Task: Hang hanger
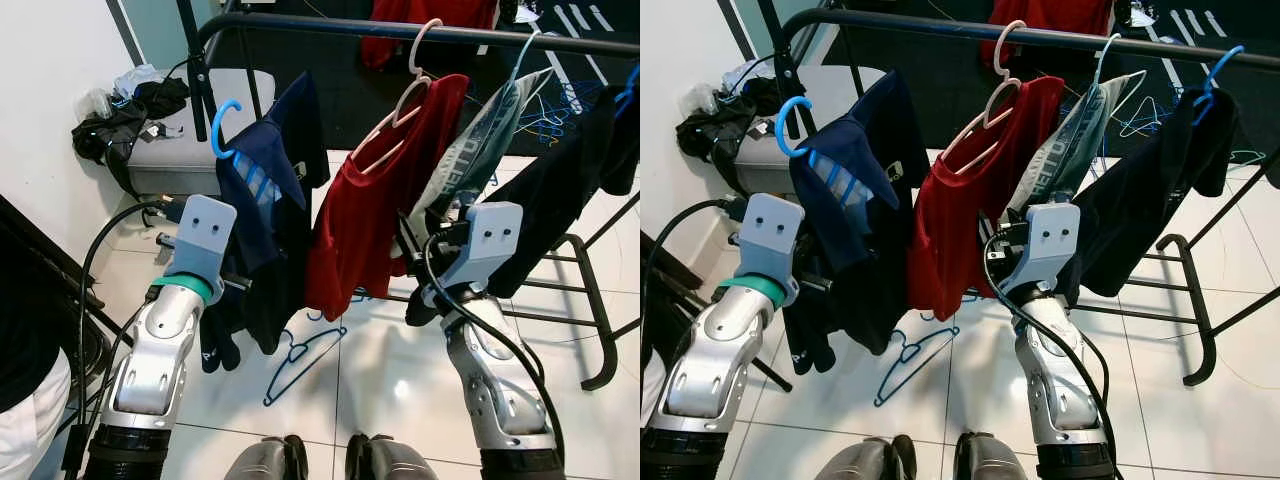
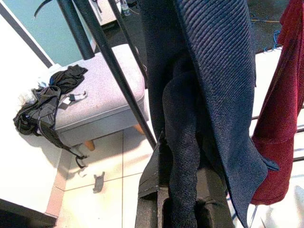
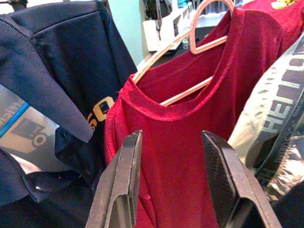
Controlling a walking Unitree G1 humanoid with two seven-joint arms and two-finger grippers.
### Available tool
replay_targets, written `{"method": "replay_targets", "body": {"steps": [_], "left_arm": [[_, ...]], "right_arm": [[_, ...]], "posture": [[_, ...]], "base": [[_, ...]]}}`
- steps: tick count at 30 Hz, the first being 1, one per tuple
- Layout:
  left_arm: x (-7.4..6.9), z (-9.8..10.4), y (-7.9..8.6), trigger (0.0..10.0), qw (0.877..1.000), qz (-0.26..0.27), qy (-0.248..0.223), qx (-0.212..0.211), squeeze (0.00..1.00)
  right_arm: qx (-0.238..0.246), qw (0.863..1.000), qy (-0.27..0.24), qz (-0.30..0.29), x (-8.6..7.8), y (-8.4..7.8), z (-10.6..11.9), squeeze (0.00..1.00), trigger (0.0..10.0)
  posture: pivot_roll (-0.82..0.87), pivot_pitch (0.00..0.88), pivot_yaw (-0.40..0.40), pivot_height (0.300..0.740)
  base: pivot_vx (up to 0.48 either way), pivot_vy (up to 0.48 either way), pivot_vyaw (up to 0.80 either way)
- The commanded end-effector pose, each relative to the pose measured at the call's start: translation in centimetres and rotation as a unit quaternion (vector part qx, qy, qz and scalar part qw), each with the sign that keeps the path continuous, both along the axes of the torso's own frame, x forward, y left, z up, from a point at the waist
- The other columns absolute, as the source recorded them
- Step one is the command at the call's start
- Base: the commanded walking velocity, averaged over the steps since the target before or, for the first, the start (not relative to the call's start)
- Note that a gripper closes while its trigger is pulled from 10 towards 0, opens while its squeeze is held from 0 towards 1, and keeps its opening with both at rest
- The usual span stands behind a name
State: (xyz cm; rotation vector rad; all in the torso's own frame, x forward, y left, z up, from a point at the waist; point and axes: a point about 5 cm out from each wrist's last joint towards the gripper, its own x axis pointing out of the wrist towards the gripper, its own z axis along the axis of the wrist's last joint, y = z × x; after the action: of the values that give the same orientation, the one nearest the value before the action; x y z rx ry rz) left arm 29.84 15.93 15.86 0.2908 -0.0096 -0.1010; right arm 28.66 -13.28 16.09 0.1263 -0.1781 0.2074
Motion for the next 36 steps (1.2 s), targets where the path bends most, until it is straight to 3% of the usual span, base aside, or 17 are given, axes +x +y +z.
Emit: {"method": "replay_targets", "body": {"steps": [1,36], "left_arm": [[-0.23,0.5,0.0,10.0,1.0,0.002,-0.015,-0.006,0.0],[-0.41,0.57,-0.17,10.0,1.0,-0.002,-0.018,-0.012,0.0]], "right_arm": [[0.001,1.0,0.011,0.001,0.03,0.09,-0.39,0.0,10.0],[0.0,1.0,0.009,-0.003,-0.07,0.4,-0.68,0.0,10.0]], "posture": [[-0.1,0.081,0.1,0.74],[-0.09,0.081,0.095,0.74]], "base": [[0.0,0.0,0.0],[0.0,0.0,0.0]]}}
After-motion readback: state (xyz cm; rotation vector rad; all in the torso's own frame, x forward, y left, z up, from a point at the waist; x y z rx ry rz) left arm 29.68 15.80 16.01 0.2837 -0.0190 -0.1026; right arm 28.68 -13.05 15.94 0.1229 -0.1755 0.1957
